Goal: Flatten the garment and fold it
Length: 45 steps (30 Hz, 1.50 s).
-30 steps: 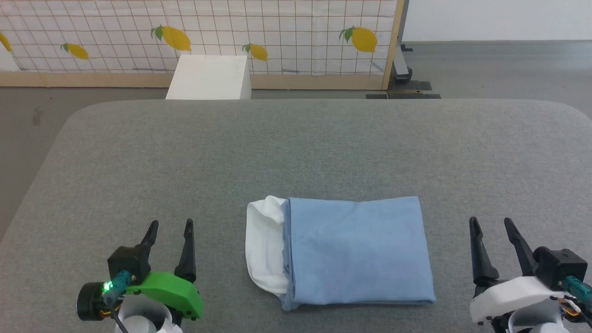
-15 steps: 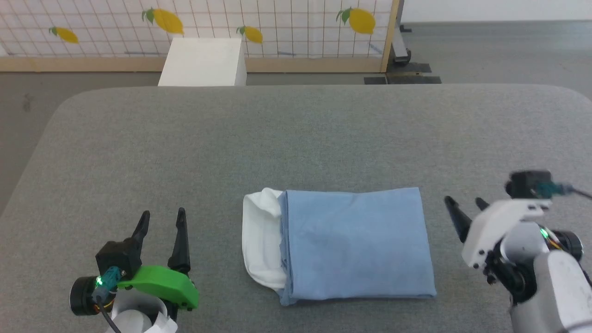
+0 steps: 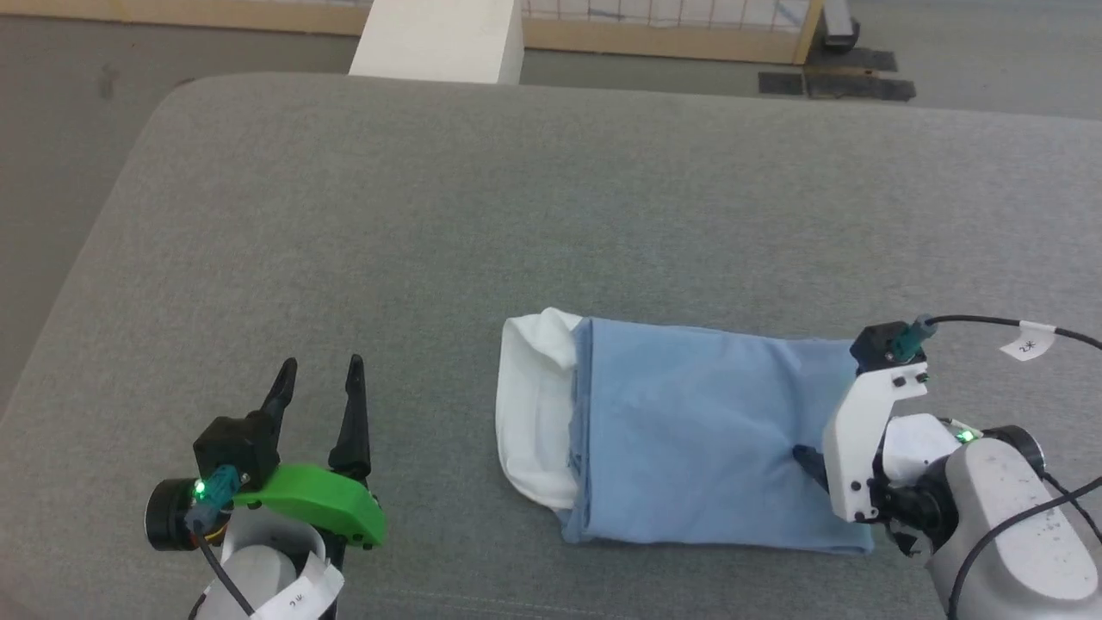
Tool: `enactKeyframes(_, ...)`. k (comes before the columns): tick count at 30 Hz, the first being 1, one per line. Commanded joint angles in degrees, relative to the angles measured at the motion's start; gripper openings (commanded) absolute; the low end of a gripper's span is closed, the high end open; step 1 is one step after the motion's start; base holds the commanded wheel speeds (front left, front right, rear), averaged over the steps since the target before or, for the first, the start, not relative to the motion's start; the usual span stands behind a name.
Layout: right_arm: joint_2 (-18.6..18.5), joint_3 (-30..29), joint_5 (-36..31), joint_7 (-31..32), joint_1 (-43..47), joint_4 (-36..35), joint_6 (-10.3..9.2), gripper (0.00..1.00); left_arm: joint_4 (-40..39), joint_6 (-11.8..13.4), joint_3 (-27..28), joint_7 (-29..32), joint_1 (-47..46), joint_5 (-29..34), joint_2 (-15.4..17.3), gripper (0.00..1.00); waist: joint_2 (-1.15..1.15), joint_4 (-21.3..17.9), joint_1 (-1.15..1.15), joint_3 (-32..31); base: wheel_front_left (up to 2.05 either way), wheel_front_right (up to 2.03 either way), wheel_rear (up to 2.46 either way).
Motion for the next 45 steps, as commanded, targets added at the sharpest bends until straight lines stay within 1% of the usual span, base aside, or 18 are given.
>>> enactKeyframes(1,-0.39,0.82,0.15,0.37,0.17,0.83,-0.09,1.00,0.36,-0.36,-0.08,-0.43,-1.12,-0.25,-0.14,1.00,0.00,1.75,0.00,1.72,0.00,0.00,0.00)
enactKeyframes(5,-0.94,2.30,0.34,1.28,0.94,2.90,-0.09,1.00,1.13,-0.44,-0.23,-0.60,-1.63,-0.31,-0.29,1.00,0.00,2.28,0.00,1.62,0.00,0.00,0.00)
enactKeyframes(9,-1.40,2.27,0.87,2.98,1.58,4.73,-0.09,1.00,1.60,-0.47,-0.30,-0.74,-1.90,-0.38,-0.50,1.00,0.00,2.54,0.00,1.03,0.00,0.00,0.00)
enactKeyframes(10,-1.36,1.98,1.04,3.24,1.62,5.00,-0.09,0.33,1.68,-0.47,-0.28,-0.77,-1.92,-0.44,-0.57,1.00,0.00,2.55,0.00,0.90,0.00,0.00,0.00)
enactKeyframes(11,-1.36,1.83,1.21,3.26,1.65,5.11,-0.09,0.01,1.80,-0.48,-0.30,-0.80,-1.94,-0.48,-0.63,1.00,0.00,2.56,0.00,0.69,0.00,0.00,0.00)
enactKeyframes(19,-2.80,0.93,2.46,-0.07,0.44,3.10,-0.09,0.00,2.42,-0.73,-0.70,-0.91,-1.27,-0.56,-0.81,1.00,0.00,2.21,0.00,-1.38,0.00,0.00,0.00)
enactKeyframes(23,-4.58,3.65,3.21,0.04,-0.62,0.83,-0.09,0.00,2.55,-0.83,-0.96,-0.94,-0.84,-0.45,-0.69,1.00,0.00,1.23,0.00,-2.56,0.00,0.00,0.00)
enactKeyframes(25,-5.86,5.79,3.83,0.92,-1.21,-0.73,-0.09,0.00,2.52,-0.78,-0.88,-0.95,-0.39,-0.61,-0.67,1.00,0.00,-0.10,0.00,-2.96,0.00,0.00,0.00)
enactKeyframes(27,-7.55,8.07,4.81,1.97,-2.06,-2.41,-0.09,0.00,2.19,-0.51,-0.56,-0.96,0.10,-0.80,-0.64,1.00,0.00,-2.11,0.00,-3.04,0.00,0.00,0.00)
enactKeyframes(30,-11.00,10.75,6.01,3.87,-4.09,-4.89,-0.09,0.00,1.22,-0.26,-0.18,-0.98,0.54,-1.04,-0.58,1.00,0.00,-6.30,0.00,-2.06,0.00,0.00,0.00)
enactKeyframes(34,-15.05,12.61,7.07,5.59,-7.49,-6.58,-0.09,0.00,-0.35,-0.08,0.24,-0.99,-0.04,-1.03,-0.03,1.00,0.00,-12.70,0.00,0.53,0.00,0.00,0.00)
enactKeyframes(36,-16.58,12.62,7.33,5.55,-8.96,-6.54,-0.09,0.00,-0.92,-0.15,0.11,-0.98,-0.78,-0.83,0.33,1.00,0.00,-15.57,0.00,1.77,0.00,0.00,0.00)
enactKeyframes(41,-18.31,11.91,6.68,4.40,-12.21,-5.22,-0.09,0.00,-2.58,0.22,0.46,-0.27,-2.28,-0.56,1.60,1.00,0.00,-22.25,0.00,5.12,0.00,0.00,0.00)
enactKeyframes(43,-18.95,11.49,5.72,3.69,-13.44,-4.39,-0.09,0.00,-3.41,0.49,0.78,0.17,-2.88,-0.50,2.21,1.00,0.00,-24.08,0.00,6.56,0.00,0.00,0.00)
enactKeyframes(45,-18.89,9.77,5.37,2.57,-14.51,-3.35,-0.09,0.00,-4.42,0.54,0.93,0.71,-3.63,-0.40,2.89,1.00,0.00,-25.26,0.00,8.15,0.00,0.00,0.00)
